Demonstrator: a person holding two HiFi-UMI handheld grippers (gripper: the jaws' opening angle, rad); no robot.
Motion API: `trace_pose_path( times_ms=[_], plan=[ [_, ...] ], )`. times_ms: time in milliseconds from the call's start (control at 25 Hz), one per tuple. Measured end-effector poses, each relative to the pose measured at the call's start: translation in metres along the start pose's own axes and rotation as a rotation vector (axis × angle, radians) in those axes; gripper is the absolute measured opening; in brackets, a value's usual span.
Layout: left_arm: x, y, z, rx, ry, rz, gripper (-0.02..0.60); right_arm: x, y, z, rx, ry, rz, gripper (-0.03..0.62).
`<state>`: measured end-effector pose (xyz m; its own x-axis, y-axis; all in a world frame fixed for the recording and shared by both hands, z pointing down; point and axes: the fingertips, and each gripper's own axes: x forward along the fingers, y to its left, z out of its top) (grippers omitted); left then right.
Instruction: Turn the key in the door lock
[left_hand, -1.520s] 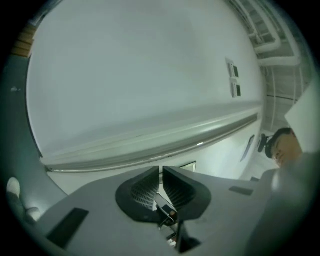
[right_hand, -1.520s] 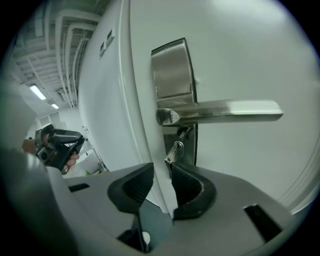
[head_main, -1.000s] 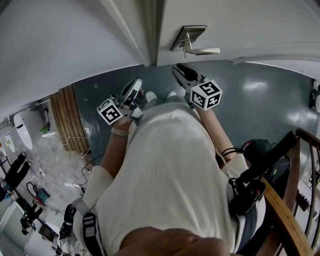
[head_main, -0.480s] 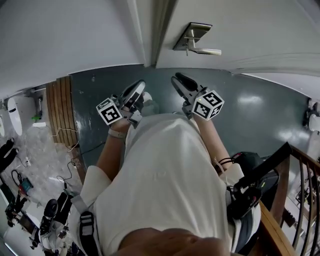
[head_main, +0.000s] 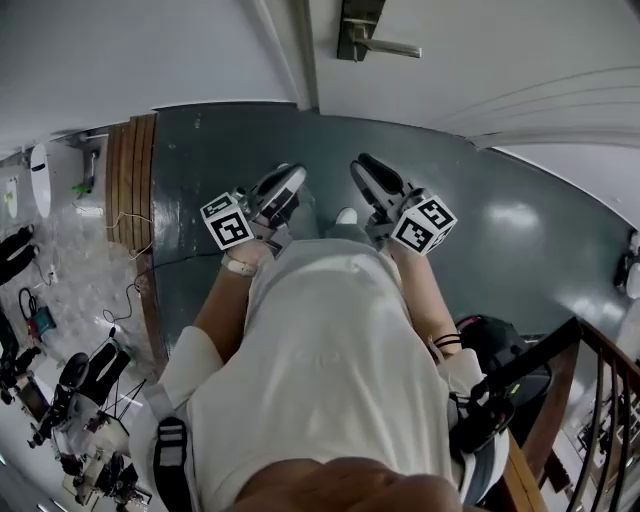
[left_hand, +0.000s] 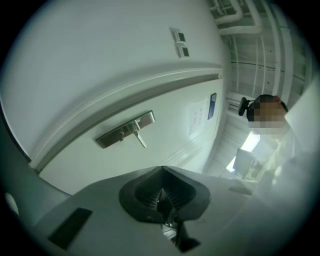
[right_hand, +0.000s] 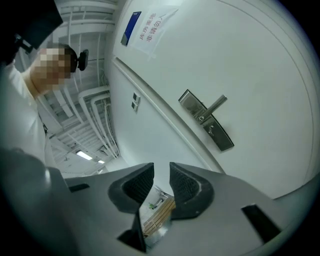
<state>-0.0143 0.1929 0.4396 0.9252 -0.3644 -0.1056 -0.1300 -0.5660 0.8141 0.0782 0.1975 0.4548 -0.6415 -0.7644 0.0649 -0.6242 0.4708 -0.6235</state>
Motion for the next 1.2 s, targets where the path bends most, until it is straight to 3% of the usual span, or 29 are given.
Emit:
trace_pose_path(
  times_ms=[240,480,600,760,920,1080,1200],
  plan=[
    [-0.008,-0.037,-0.018,0.084,0.018,-0.028,0.009,-0.017,0.022,-0.011,-0.006,-0.016,0.043,0.1],
    [-0.039,-0.071,-0.016,0.088,0.003,-0.043,0.009,-0.018,0.073,-0.013,-0.017,-0.049,0.094,0.1],
    [-0.035,-0.067,-0.008,0.087,-0.003,-0.04,0.009,-0.005,0.067,-0.01,-0.005,-0.044,0.087,0.098],
    [-0.06,-0.06,-0.02,0.089,-0.002,-0.067,0.009,0.009,0.078,-0.041,-0.006,-0.024,0.111,0.097],
    [-0.08,-0.086,-0.011,0.099,-0.013,-0.085,0.009,0.011,0.113,-0.041,-0.024,-0.016,0.116,0.097],
    [-0.082,-0.093,-0.007,0.073,-0.022,-0.104,0.008,0.012,0.118,-0.037,-0.026,-0.015,0.125,0.097],
    [-0.09,-0.09,-0.008,0.107,-0.041,-0.088,0.008,0.01,0.117,-0.044,-0.03,-0.014,0.12,0.097]
  ],
)
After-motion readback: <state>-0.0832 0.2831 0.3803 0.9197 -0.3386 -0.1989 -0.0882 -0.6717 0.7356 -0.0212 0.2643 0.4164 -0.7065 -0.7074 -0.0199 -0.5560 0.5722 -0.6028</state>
